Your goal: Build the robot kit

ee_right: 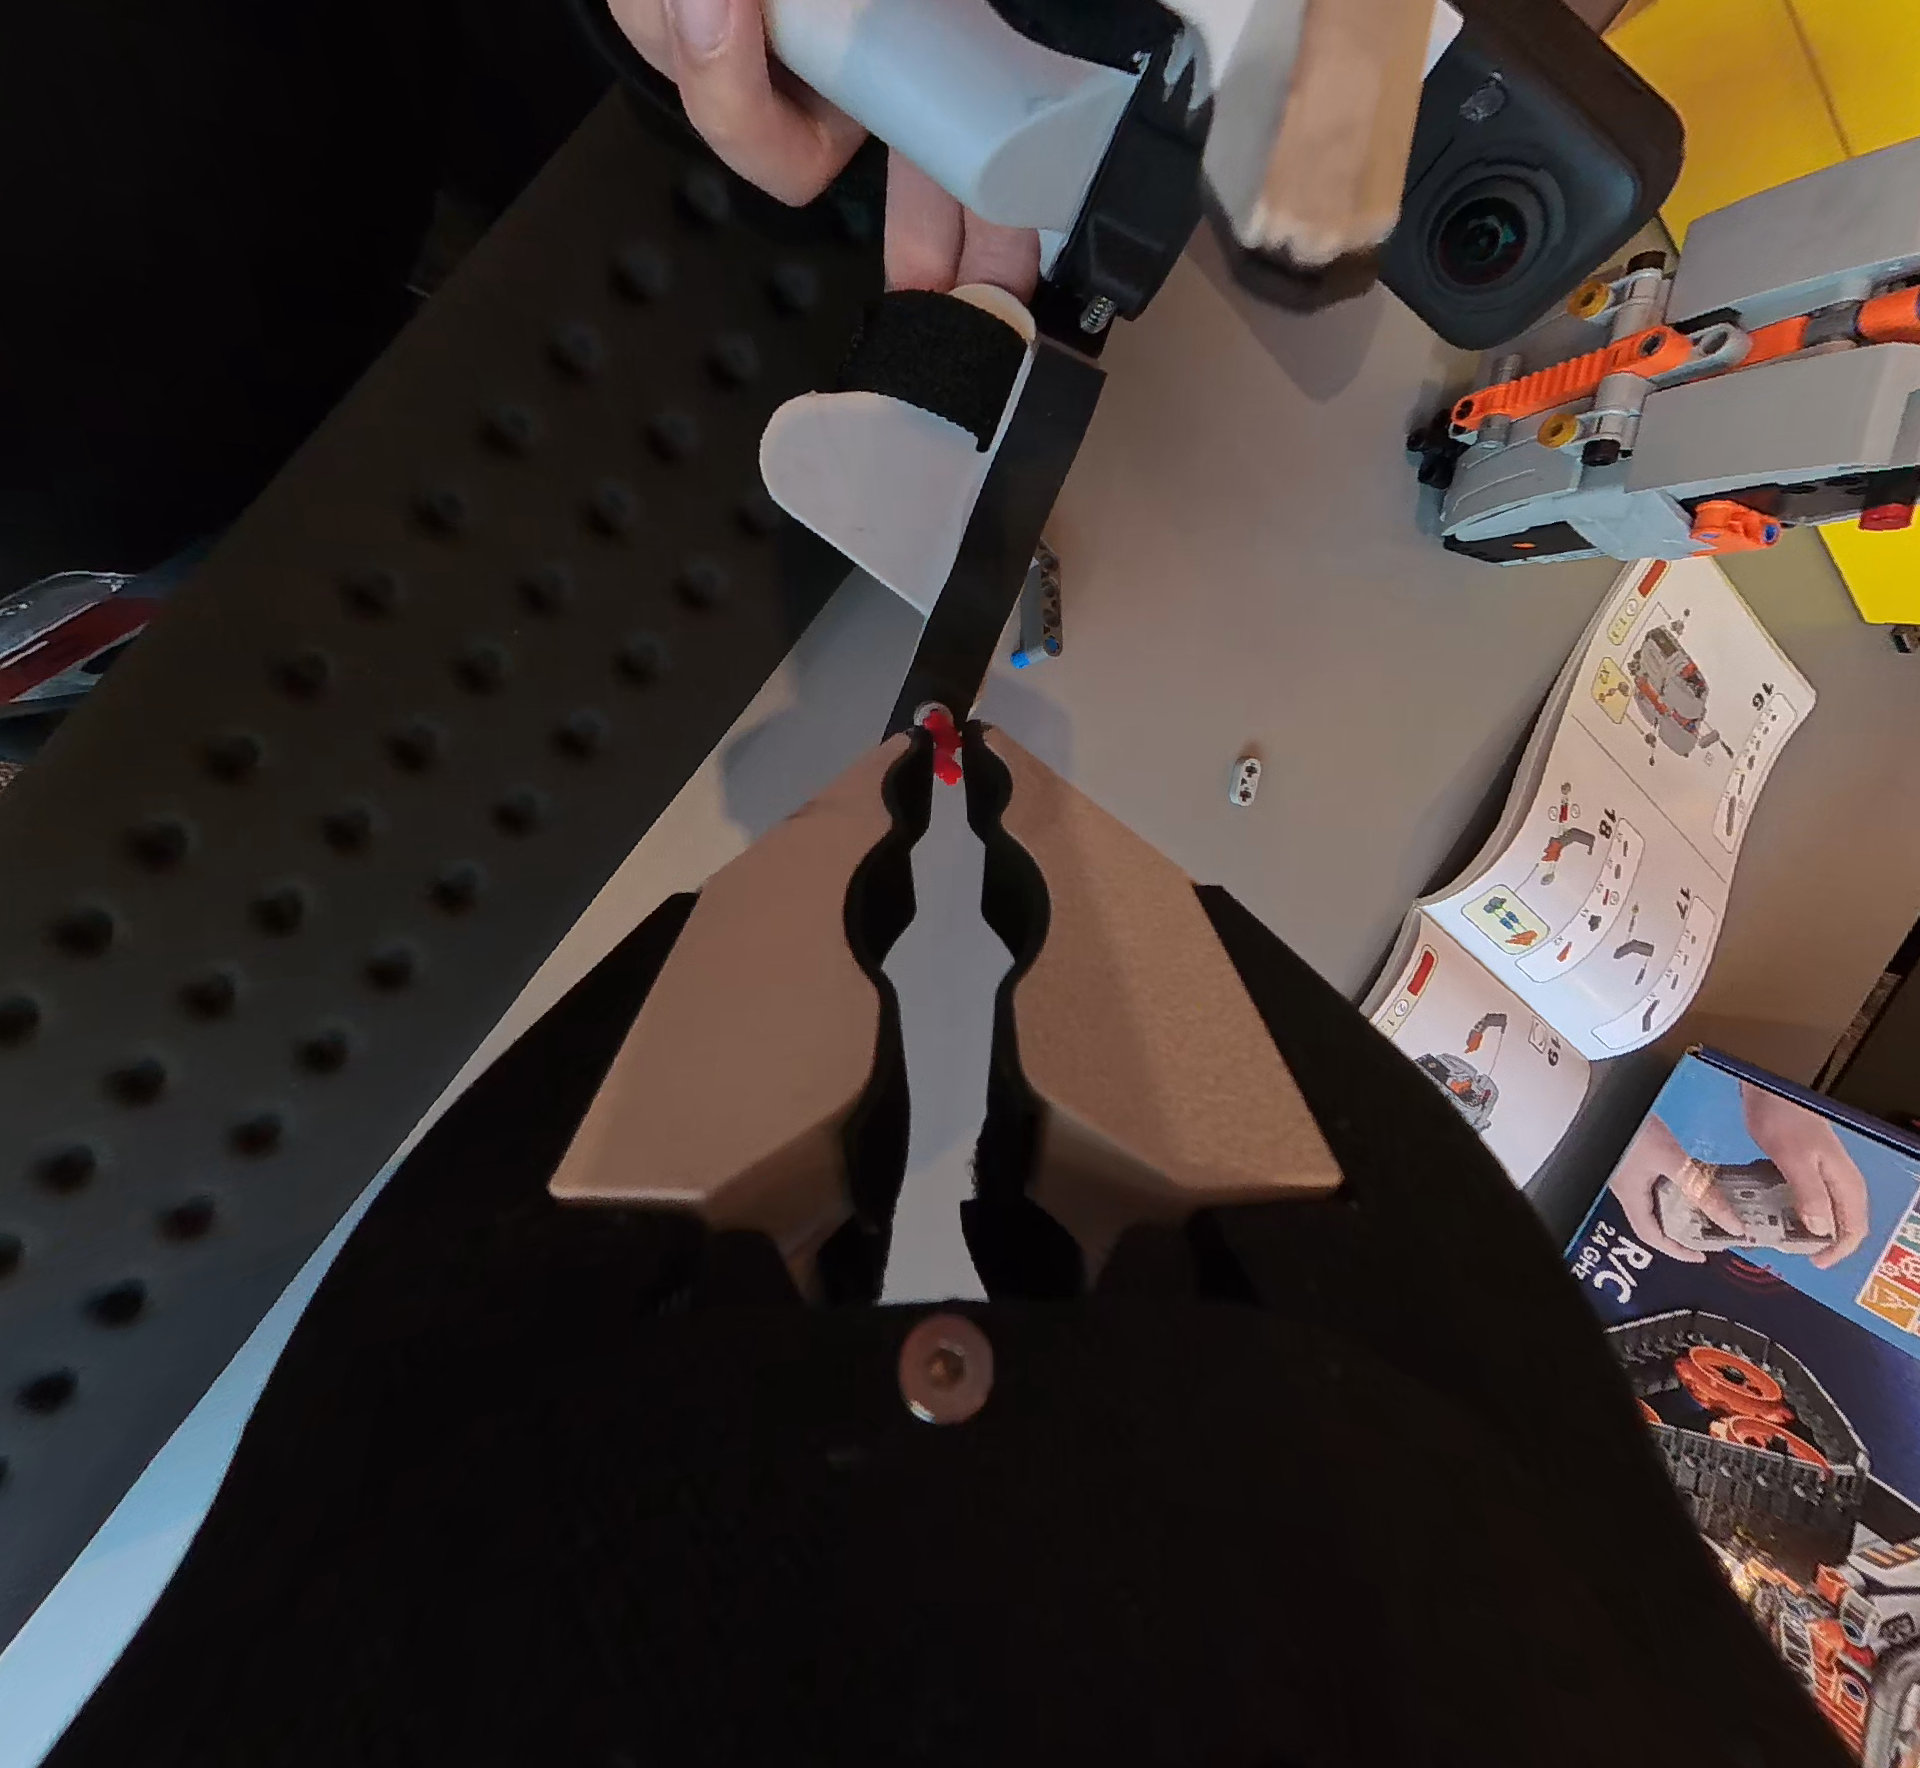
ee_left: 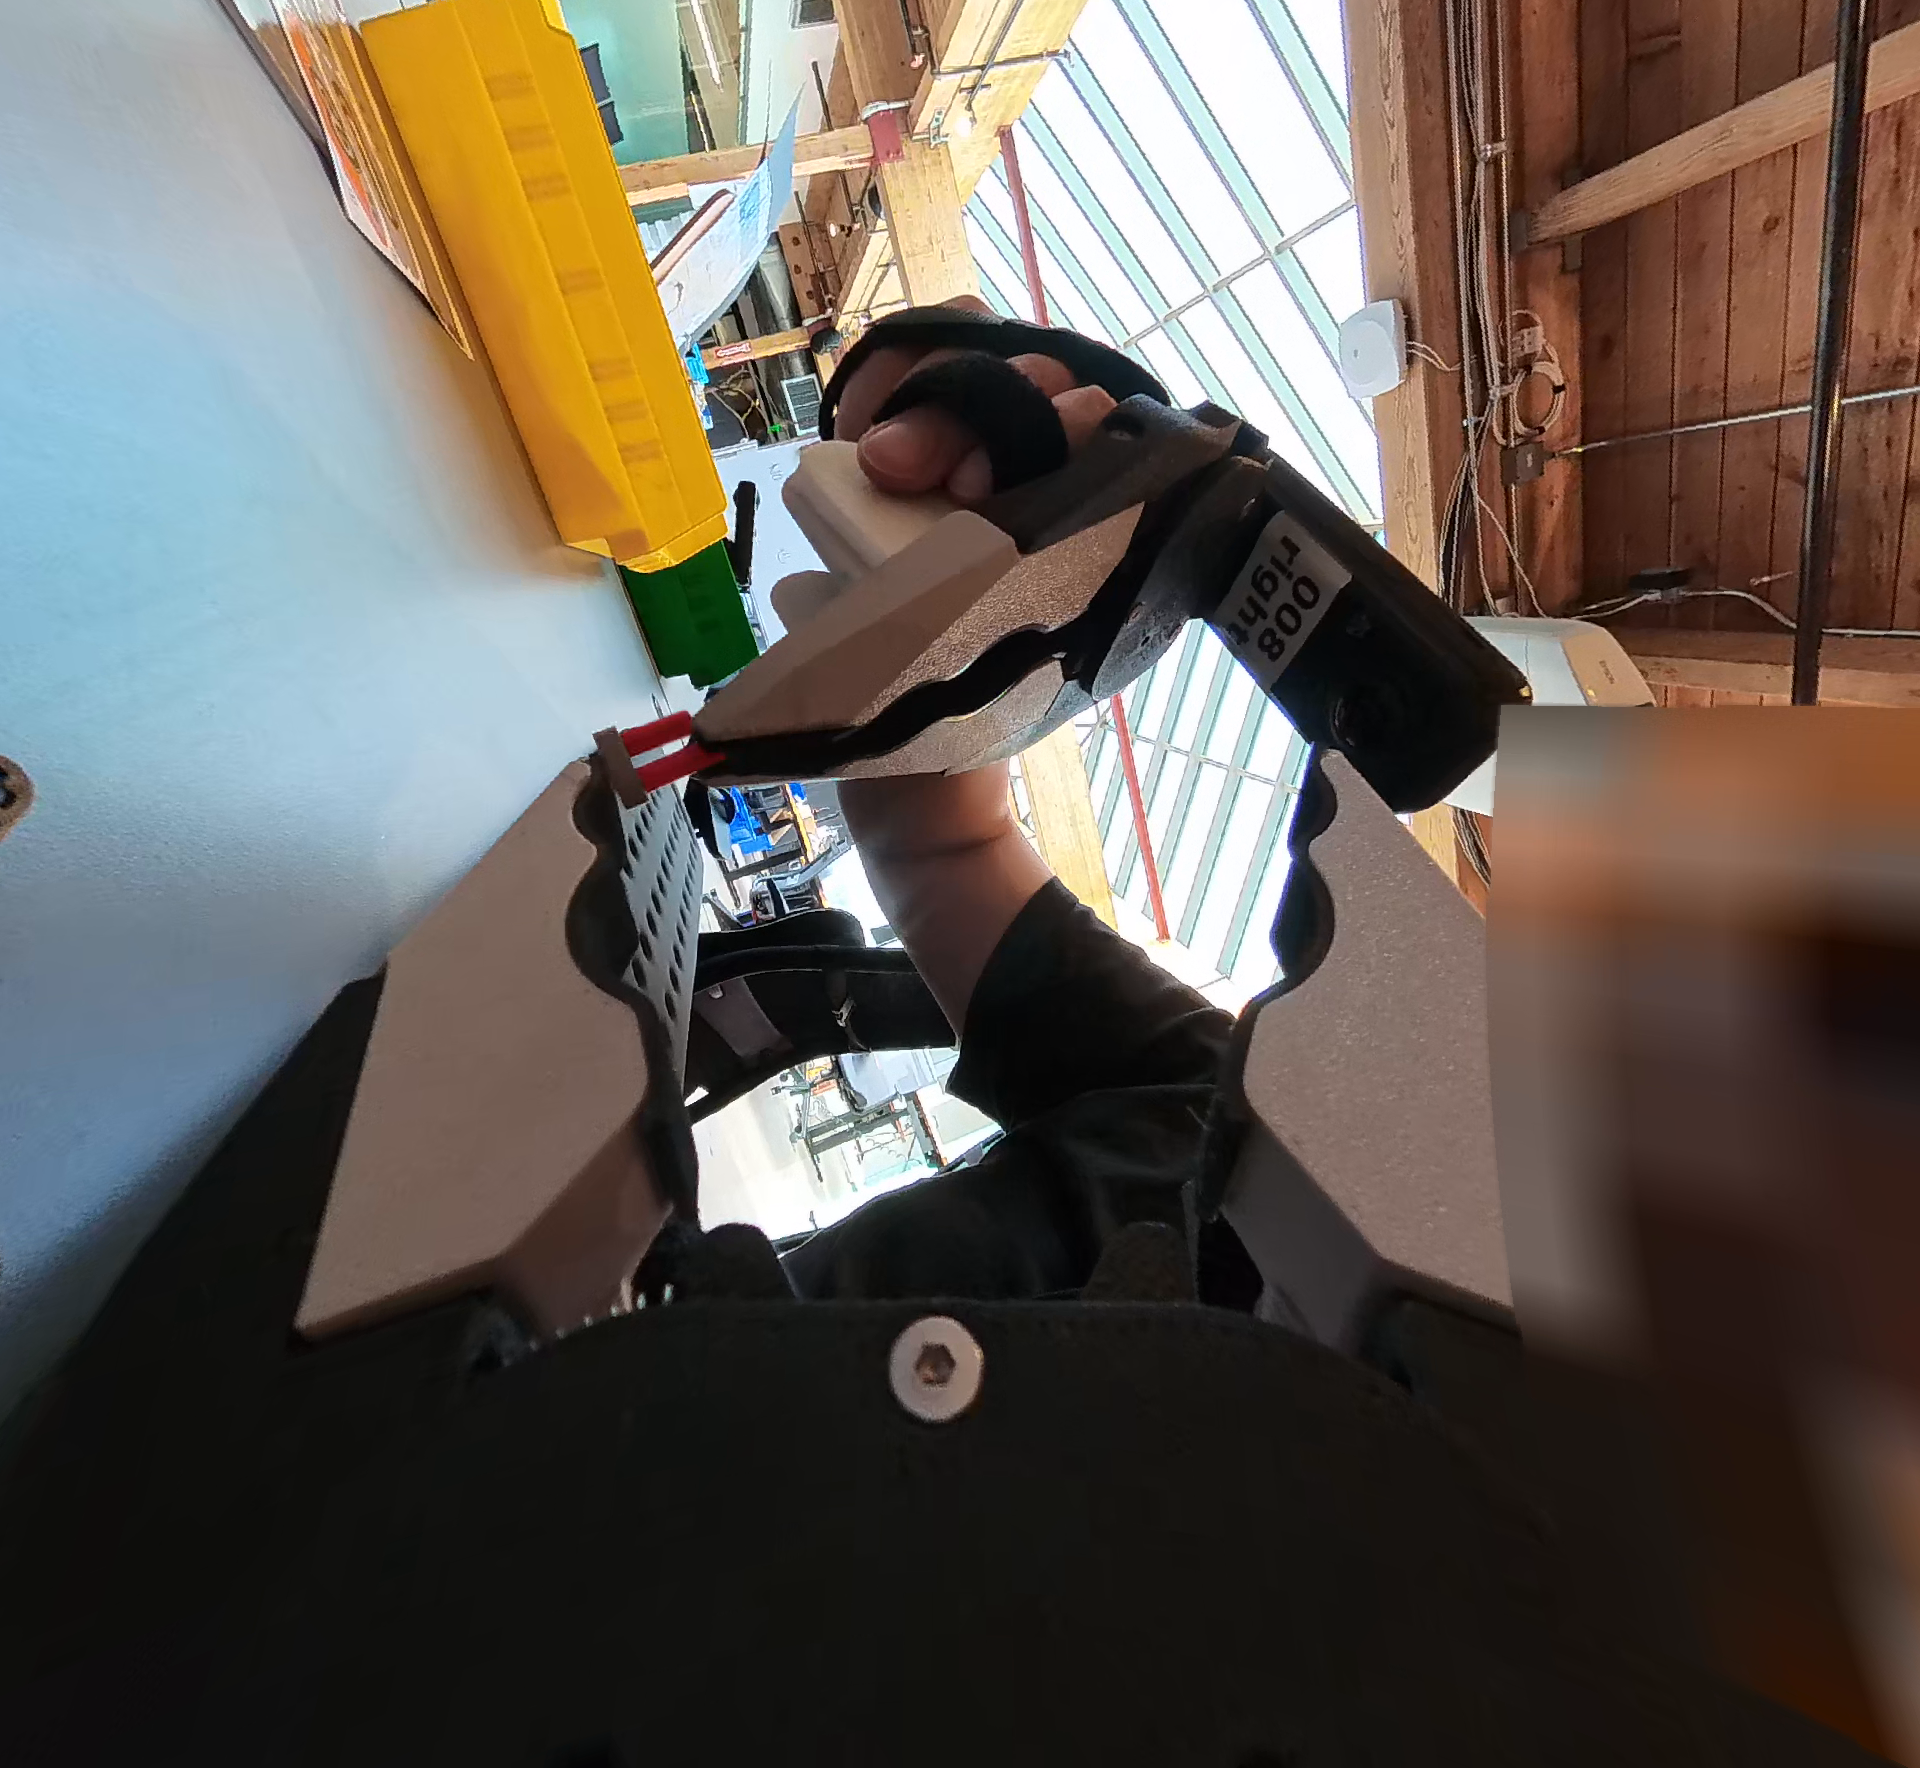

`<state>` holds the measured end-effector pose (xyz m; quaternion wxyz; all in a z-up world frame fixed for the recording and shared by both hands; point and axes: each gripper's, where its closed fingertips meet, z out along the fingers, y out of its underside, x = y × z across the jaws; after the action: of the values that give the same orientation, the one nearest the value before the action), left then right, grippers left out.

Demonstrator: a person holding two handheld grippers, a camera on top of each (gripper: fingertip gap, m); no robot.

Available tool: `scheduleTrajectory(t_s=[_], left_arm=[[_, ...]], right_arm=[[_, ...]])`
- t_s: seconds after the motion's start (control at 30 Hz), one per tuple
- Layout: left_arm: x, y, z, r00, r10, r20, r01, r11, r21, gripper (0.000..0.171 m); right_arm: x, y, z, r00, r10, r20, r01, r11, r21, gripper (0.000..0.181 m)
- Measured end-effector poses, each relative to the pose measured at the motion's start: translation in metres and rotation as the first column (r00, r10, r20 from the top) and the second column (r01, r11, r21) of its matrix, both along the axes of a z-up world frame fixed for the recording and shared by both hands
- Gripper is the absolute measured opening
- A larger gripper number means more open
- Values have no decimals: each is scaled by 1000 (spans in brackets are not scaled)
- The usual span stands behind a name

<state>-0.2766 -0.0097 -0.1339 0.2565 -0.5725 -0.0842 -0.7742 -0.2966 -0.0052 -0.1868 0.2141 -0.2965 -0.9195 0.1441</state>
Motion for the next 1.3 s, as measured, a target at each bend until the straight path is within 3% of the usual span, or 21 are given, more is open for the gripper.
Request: scheduleTrajectory(t_s=[0.83, 1.17, 1.3], left_arm=[[3, 3, -3, 999, 9, -33, -10, 1000, -13, 136], [4, 5, -3, 999, 10, -31, -11, 1000, -15, 158], [4, 5, -4, 999, 6, -31, -7, 1000, -19, 159]], right_arm=[[1, 1, -9, 991, -21, 129, 6, 993, 116, 4], [0, 4, -19, 988, -54, 145, 30, 987, 161, 4], [1, 4, -20, 989, -62, 131, 40, 985, 166, 4]])
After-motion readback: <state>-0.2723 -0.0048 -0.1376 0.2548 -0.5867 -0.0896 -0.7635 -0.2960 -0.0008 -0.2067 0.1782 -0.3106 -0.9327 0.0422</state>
